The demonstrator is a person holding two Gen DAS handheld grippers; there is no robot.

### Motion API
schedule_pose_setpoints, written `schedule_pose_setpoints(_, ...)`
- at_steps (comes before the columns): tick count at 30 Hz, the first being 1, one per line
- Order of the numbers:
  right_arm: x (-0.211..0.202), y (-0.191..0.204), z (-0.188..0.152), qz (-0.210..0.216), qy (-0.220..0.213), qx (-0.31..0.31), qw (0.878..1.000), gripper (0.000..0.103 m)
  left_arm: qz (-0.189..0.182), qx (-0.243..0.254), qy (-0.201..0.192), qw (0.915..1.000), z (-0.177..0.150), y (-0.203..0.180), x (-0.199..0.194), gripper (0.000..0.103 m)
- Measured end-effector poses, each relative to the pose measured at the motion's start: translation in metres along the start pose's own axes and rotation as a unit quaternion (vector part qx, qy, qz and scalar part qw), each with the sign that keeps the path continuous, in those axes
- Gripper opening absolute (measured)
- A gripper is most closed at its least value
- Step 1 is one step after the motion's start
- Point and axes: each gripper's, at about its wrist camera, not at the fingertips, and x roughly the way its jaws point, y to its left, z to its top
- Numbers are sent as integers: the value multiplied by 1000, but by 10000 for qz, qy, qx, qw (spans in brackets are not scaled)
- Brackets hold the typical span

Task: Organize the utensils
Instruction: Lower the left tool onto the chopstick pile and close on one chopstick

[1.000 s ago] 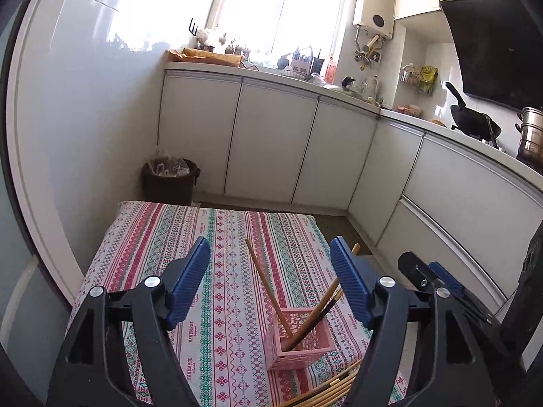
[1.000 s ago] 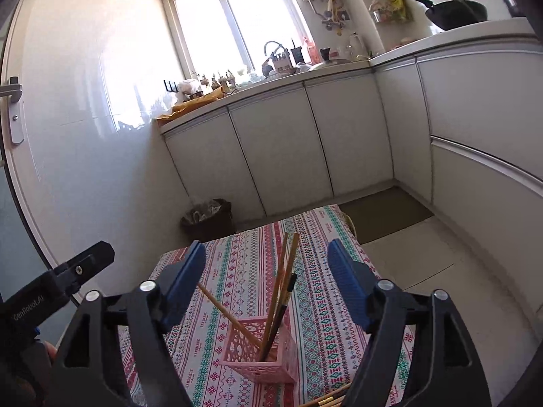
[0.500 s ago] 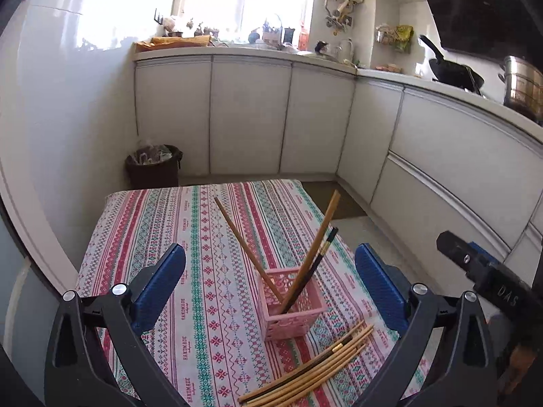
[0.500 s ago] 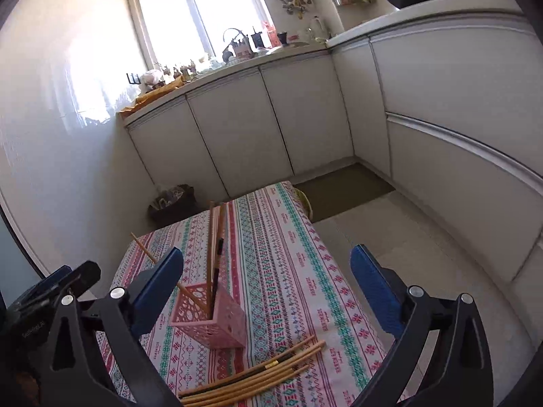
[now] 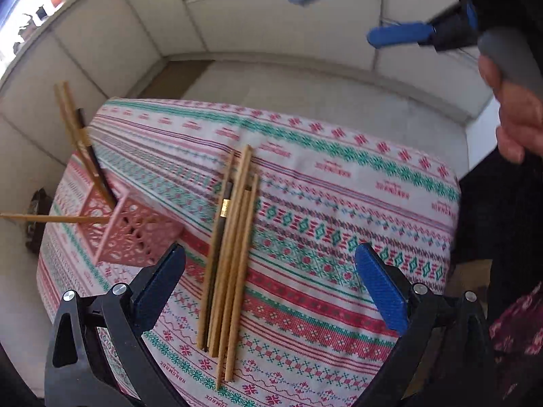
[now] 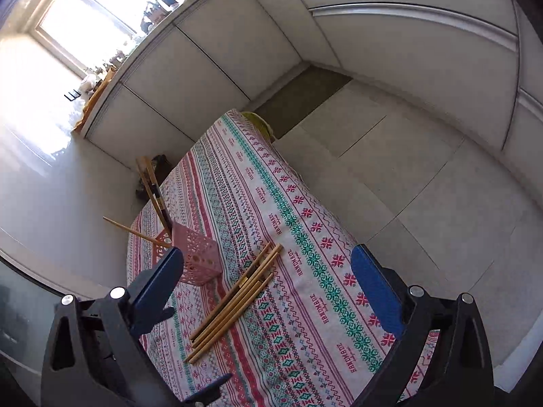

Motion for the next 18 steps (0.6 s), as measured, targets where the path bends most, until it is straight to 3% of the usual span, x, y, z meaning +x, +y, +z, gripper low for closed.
schedule_pose_setpoints(5, 7, -3, 3, 190, 239, 181, 9994, 96, -904, -119, 647, 9937, 9, 11, 39, 94)
schedule_pose_setpoints(7, 13, -6, 4, 292, 452, 290, 9981, 96, -1048, -296, 905, 9899, 13, 19, 54, 88)
schedule_pose_setpoints(9, 16, -9, 4, 372, 585, 402, 9968, 96, -1198, -405, 1087, 9860, 15, 25, 65, 74)
schedule_pose_setpoints(16, 17, -13, 7, 414, 640, 526, 9957, 96, -1195, -223, 1239, 9848, 19, 25, 85, 44)
schedule_pose_setpoints(18, 19, -15, 7, 378, 669, 543, 9956, 96, -1107, -229, 1222, 9861, 22, 28, 88, 32)
